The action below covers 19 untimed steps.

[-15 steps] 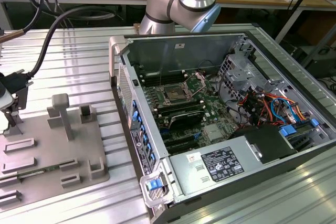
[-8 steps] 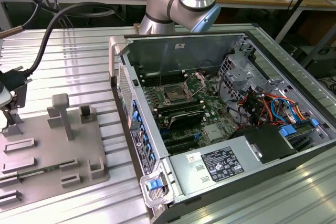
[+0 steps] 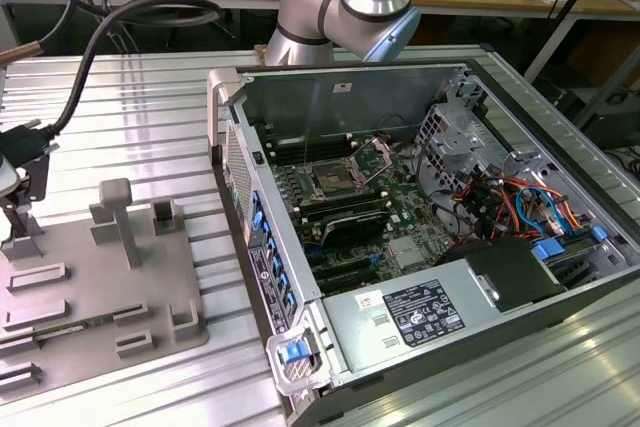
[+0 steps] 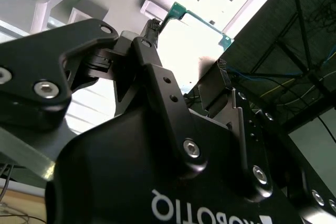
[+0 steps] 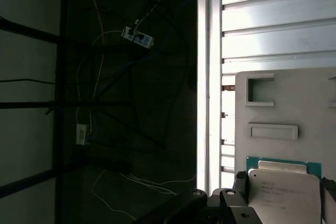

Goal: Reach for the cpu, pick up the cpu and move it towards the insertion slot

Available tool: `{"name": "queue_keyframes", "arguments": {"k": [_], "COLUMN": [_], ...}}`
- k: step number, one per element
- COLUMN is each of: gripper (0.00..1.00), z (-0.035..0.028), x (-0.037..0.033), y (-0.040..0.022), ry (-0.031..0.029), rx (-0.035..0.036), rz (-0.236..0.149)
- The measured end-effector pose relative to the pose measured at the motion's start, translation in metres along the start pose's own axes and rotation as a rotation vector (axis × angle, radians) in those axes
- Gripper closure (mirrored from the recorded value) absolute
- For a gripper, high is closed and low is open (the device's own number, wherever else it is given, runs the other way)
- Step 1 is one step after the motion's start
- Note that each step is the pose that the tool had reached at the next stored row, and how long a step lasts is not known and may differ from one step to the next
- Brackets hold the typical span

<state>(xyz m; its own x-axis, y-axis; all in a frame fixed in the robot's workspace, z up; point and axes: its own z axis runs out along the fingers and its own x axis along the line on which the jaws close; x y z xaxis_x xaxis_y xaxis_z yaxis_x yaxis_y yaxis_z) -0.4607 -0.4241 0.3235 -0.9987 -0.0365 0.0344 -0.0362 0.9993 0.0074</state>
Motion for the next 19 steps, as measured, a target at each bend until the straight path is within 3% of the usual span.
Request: {"name": "queue_keyframes", "arguments": {"k": [9, 19], "gripper": [0.45, 0.45], "z": [-0.0061, -0.0065], "x": [0.0002, 0.0002], "y": [0.0001, 0.0001], "ry": [-0.0001, -0.0001], "rx": [-0.0001, 0.0000], "rz": [0.000, 0.000]}}
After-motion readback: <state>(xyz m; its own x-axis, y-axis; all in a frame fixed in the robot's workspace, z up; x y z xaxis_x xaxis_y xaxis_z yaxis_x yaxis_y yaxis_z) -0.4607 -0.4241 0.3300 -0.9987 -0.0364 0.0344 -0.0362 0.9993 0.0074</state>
